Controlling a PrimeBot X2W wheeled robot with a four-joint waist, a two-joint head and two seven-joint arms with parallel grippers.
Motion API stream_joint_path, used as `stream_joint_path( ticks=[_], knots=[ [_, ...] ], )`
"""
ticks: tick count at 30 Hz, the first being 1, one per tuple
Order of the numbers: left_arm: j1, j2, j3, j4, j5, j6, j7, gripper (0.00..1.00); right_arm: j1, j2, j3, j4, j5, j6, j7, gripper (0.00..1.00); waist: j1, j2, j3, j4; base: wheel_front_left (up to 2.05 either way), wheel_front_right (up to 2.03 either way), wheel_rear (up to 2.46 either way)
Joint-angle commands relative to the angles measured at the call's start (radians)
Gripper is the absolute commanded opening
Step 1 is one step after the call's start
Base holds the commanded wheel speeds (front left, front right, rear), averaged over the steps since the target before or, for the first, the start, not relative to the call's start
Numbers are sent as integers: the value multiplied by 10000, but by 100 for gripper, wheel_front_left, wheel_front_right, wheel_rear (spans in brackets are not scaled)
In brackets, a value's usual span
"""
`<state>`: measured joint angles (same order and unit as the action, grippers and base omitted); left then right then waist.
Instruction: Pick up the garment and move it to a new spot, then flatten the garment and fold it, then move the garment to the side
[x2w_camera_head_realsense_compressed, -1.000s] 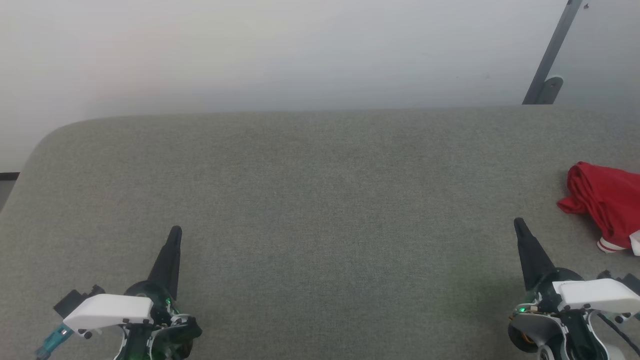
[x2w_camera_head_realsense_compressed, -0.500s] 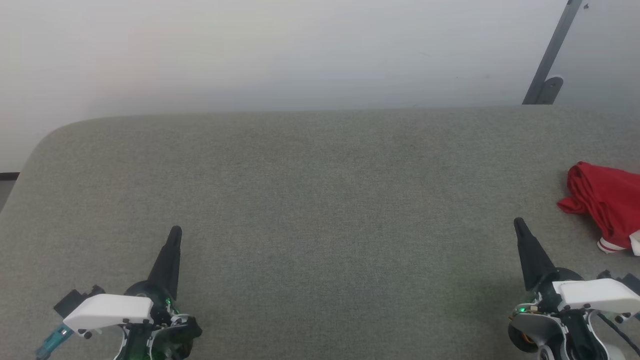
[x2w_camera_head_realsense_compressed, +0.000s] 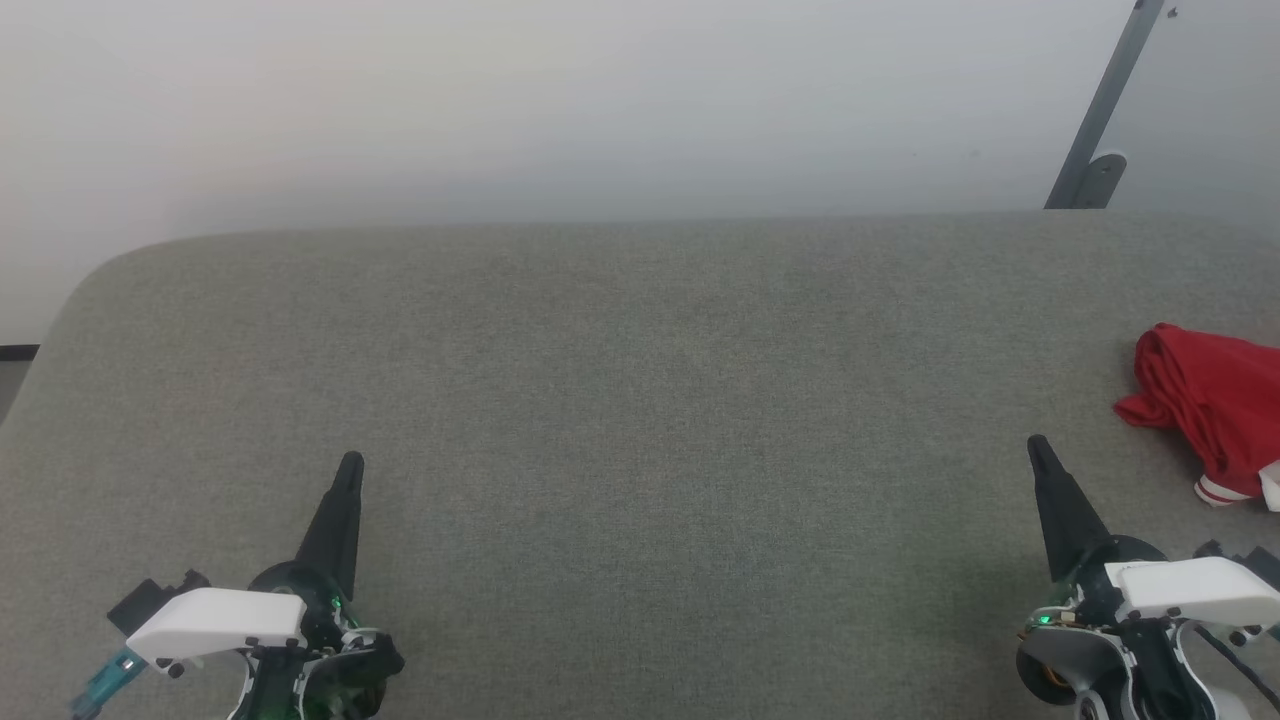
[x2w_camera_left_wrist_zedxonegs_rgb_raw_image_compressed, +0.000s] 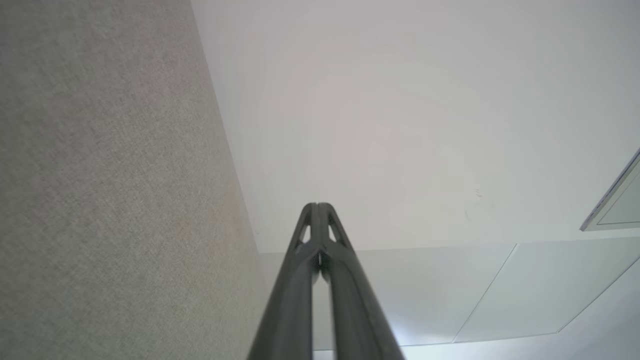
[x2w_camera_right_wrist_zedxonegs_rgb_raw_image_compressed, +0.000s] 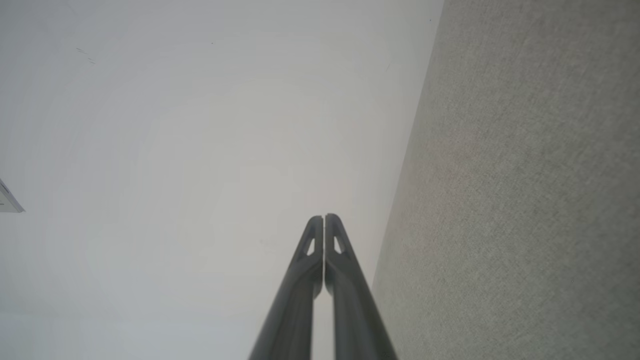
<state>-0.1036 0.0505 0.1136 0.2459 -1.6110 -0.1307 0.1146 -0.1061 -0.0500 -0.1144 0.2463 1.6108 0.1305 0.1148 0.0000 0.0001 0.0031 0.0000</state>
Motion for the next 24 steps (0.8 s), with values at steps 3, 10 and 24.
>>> stream_joint_path(
  ticks=[3,10,24],
  knots=[
    [-122,-14,31,-3,-20,0,40,0,-58,25,-3,-28,39,4,21,0,0,-1,0,0,0,0,0],
    [-122,-14,31,-3,-19,0,40,0,-58,25,-3,-28,40,4,21,0,0,-1,0,0,0,0,0],
    [-122,-15,32,-3,-19,0,41,0,-57,25,-2,-28,42,4,19,0,0,-1,0,0,0,0,0]
  ],
)
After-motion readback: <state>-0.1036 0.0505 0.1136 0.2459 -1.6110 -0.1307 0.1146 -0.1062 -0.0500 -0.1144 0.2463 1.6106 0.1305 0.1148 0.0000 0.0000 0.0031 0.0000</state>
